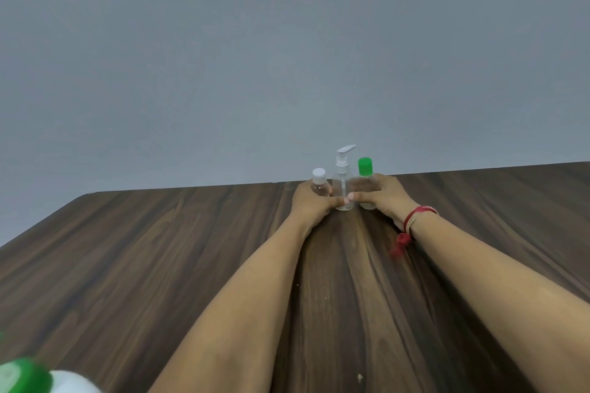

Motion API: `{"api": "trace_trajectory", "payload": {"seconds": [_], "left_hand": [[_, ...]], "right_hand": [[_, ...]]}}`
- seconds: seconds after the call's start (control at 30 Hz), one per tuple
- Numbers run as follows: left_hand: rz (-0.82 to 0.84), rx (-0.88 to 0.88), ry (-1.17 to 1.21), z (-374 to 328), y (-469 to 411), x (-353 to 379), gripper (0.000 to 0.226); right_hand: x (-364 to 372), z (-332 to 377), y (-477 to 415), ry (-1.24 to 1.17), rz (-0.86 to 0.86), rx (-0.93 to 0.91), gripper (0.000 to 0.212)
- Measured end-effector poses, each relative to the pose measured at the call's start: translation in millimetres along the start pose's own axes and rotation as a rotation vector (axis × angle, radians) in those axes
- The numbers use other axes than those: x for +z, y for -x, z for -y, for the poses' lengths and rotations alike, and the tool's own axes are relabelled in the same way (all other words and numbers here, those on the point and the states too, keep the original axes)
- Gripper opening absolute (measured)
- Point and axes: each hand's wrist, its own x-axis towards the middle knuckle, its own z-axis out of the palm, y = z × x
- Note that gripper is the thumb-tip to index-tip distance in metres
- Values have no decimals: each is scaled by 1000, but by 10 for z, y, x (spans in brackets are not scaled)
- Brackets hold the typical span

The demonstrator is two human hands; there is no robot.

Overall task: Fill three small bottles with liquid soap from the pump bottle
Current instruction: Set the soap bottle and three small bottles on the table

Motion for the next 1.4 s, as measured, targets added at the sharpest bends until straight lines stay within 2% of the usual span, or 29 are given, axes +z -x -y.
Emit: {"api": "trace_trajectory", "payload": {"seconds": [0.3, 0.47, 0.8, 1.0, 1.13, 1.27, 1.4], "left_hand": [[129, -130, 16, -249, 720, -44, 44], [196, -187, 13, -371, 1237, -112, 45], [300, -188, -52, -495, 2338, -265, 44], [264, -173, -45, -614, 3103, -422, 43], [231, -165, -38, -678, 3476, -543, 57], [172, -175, -42, -731, 3661, -636, 84], [166, -195, -42, -724, 3711, -685, 79]], "right_hand": [[-173, 54, 692, 4, 115, 25, 42], [-224, 204, 1208, 68, 237, 55, 29], [-133, 377, 2397, 40, 324, 90, 29], [19, 479, 3078, 63, 325, 87, 32], [159, 495, 3410, 26, 323, 93, 35], [326, 530, 3556, 14, 267, 104, 41], [430, 624, 3637, 40, 239, 108, 37]]}}
